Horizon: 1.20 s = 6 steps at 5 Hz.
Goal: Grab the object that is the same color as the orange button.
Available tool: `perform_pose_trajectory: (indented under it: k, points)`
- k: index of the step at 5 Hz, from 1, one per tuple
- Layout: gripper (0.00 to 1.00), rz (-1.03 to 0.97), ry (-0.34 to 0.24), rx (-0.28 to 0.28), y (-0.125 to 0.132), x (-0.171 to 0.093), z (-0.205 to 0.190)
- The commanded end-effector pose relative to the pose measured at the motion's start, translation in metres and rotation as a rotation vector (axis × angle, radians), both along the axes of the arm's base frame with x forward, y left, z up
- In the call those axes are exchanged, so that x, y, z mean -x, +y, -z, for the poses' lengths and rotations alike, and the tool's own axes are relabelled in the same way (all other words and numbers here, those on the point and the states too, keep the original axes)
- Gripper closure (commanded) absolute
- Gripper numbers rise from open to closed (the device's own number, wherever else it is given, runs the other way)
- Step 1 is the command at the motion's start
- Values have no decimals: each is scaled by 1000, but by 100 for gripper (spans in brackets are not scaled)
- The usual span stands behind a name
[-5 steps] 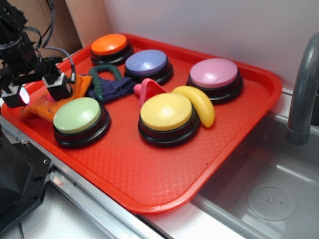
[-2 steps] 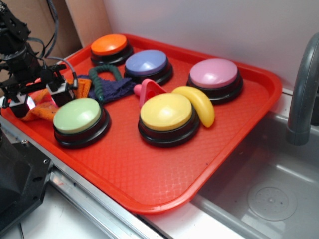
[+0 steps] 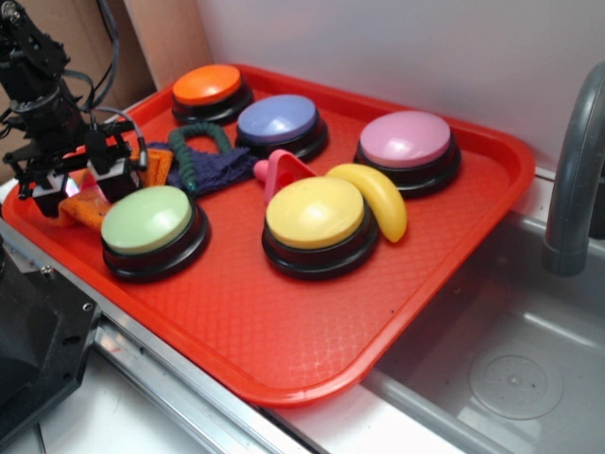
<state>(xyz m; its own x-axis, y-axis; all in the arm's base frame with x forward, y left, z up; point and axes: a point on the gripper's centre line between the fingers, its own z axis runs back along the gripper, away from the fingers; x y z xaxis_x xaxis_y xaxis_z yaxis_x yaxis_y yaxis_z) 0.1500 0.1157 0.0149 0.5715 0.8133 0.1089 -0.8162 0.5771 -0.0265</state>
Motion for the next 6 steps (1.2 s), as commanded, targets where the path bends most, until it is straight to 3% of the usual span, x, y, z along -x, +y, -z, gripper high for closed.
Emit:
perform_pose_trajectory:
  k: [1,3,6]
  points:
    - [100,72,23,-81,6,-5,-13]
    - [100,234,38,-136,-3,-15,-54]
    - [100,589,-46,-108,-54,-30,-140]
